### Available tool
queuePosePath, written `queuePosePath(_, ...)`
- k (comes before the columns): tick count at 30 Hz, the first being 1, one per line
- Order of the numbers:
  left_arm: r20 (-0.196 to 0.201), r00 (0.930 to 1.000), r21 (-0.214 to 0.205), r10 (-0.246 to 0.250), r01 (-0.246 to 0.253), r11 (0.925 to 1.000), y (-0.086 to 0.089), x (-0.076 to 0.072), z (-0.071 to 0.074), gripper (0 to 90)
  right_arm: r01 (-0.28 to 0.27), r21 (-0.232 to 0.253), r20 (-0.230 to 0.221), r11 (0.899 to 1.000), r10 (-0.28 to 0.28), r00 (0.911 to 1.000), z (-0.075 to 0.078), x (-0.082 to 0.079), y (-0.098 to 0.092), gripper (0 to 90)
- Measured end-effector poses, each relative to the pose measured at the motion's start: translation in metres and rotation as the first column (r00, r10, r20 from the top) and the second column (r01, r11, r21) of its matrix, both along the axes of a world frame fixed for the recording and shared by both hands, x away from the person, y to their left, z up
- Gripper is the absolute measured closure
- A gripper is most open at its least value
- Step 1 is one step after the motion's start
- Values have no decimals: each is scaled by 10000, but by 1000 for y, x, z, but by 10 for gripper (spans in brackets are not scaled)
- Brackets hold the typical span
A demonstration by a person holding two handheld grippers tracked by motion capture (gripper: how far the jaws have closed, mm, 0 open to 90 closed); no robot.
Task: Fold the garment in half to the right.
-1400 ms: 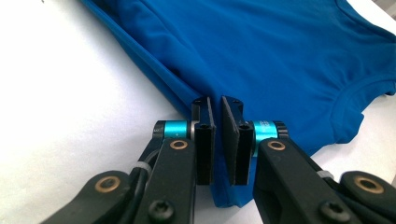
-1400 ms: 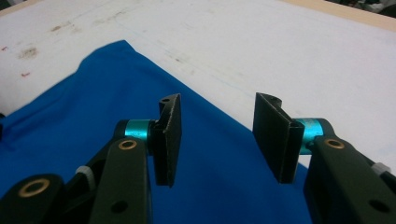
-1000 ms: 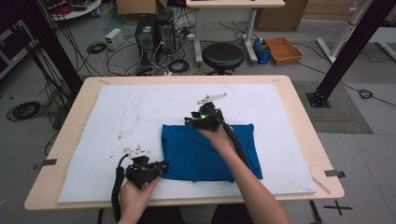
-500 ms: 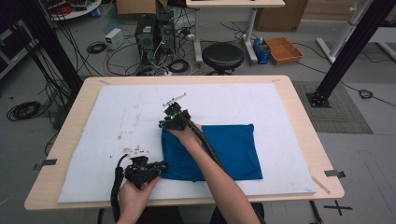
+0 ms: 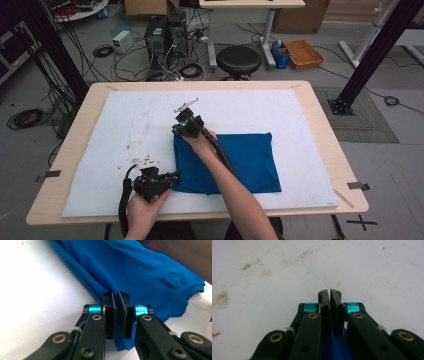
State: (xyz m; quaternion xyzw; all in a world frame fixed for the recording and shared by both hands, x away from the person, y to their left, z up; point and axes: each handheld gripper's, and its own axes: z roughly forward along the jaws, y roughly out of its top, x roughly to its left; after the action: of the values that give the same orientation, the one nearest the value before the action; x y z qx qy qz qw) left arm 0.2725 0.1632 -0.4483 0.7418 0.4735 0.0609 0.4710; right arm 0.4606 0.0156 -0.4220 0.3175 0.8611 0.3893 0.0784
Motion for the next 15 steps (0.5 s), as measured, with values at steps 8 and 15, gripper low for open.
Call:
queuePosePath(8,613,9972,-103,-421,428,9990,-13,-3,18,850,-67,786,194,9969,52,9998,27,-2,-33,877)
queuePosePath(15,1042,9861,-253,-1296,1329,9908,-43,-2,35,851,-244,1210,283,9924,211,9994,46,-4,-77,877)
